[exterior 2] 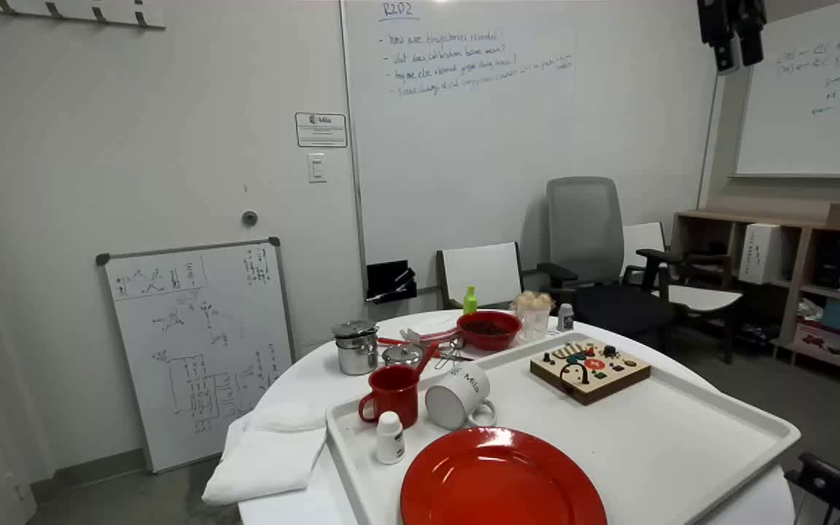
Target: Push a button on the board
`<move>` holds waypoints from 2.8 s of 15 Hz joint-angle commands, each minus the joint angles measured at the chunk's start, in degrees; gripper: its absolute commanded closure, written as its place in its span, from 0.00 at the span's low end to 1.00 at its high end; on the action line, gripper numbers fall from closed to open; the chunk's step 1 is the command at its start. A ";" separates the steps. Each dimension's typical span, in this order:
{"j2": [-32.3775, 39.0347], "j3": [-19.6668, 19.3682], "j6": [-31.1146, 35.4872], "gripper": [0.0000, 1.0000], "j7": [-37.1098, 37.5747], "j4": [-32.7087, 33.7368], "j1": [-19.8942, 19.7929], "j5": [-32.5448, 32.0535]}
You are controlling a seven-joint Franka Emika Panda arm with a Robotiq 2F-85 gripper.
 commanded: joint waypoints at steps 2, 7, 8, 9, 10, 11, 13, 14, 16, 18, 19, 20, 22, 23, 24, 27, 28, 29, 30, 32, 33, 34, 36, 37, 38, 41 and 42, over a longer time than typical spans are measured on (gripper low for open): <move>-0.10 -0.98 1.51 0.00 -0.40 -0.14 1.28 0.62; 3.05 -0.65 6.14 0.00 1.61 0.66 1.81 0.72; 3.85 -0.75 8.49 0.00 2.30 0.50 1.83 1.06; 5.08 -0.63 10.12 0.00 4.15 0.70 1.62 1.00; 7.04 -0.73 11.78 0.00 5.55 1.11 1.57 1.95; 8.63 -0.73 12.91 0.00 6.90 1.33 1.46 2.51; 12.12 -0.95 14.56 0.00 9.36 1.62 1.34 4.95; 13.89 -1.00 15.06 0.00 10.21 1.70 1.31 6.02; 17.14 -1.08 15.49 0.00 12.24 1.77 1.18 7.49; 20.05 -1.20 15.24 0.00 13.88 1.98 1.08 8.72; 21.34 -1.24 14.87 0.00 14.46 2.13 1.04 9.25; 22.28 -1.25 14.32 0.00 14.20 2.30 1.04 9.91; 21.38 -1.14 12.41 0.00 11.13 2.45 1.13 9.94; 21.56 -1.21 14.83 0.00 12.87 0.59 1.24 8.93; 21.69 -1.21 14.55 0.00 12.74 0.82 1.24 8.93; 21.47 -1.20 13.83 0.00 12.39 1.45 1.23 8.93; 22.05 -1.11 13.58 0.00 12.23 1.99 1.29 9.18; 23.90 -0.88 13.96 0.00 11.04 3.16 1.41 9.53; 25.69 -0.66 14.87 0.00 10.21 4.04 1.52 9.92; 29.71 -0.32 17.16 0.00 10.85 5.81 1.89 9.40; 31.94 -0.22 18.61 0.00 11.38 6.87 2.08 9.20; 34.09 -0.14 19.54 0.00 11.39 8.05 2.21 9.22; 39.32 0.01 20.59 0.00 10.85 11.36 2.19 10.08; 41.77 0.09 20.81 0.00 10.65 13.02 2.16 10.27; 44.57 0.33 20.83 0.00 10.27 14.99 1.92 11.09; 52.37 2.00 20.11 0.00 7.09 21.13 0.33 15.67; 55.30 2.13 19.01 0.00 7.81 23.75 0.20 17.20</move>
